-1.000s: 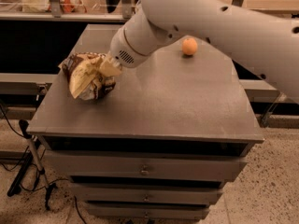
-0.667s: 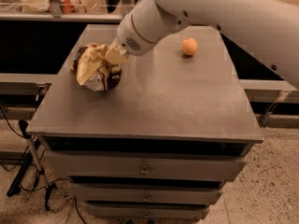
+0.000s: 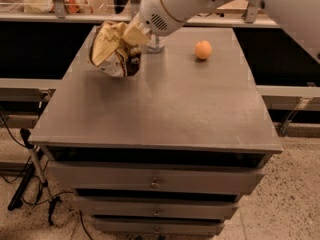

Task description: Pick brown chip bag

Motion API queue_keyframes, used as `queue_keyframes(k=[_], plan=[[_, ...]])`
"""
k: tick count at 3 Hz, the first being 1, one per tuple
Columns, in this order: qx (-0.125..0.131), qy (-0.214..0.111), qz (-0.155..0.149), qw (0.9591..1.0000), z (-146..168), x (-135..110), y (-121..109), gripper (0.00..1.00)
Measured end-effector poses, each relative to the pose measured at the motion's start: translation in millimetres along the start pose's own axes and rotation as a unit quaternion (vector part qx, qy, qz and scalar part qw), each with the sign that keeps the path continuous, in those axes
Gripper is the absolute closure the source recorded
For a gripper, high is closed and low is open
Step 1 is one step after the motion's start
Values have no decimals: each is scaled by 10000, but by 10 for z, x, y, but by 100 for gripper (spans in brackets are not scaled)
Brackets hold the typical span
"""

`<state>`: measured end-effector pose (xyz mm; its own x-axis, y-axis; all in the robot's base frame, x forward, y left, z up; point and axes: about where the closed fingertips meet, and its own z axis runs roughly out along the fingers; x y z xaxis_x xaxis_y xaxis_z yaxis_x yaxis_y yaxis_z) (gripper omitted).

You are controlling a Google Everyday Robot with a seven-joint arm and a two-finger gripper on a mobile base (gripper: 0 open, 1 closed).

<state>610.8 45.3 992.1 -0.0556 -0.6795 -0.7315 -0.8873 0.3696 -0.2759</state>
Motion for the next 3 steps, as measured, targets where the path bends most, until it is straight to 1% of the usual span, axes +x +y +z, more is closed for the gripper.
queue_keyframes(k=[1, 2, 3], plan=[[55, -292, -77, 9995, -235, -98, -164, 100], [-73, -514, -131, 9986, -362, -162, -228, 100], [-224, -654, -155, 9975, -432, -199, -241, 100]])
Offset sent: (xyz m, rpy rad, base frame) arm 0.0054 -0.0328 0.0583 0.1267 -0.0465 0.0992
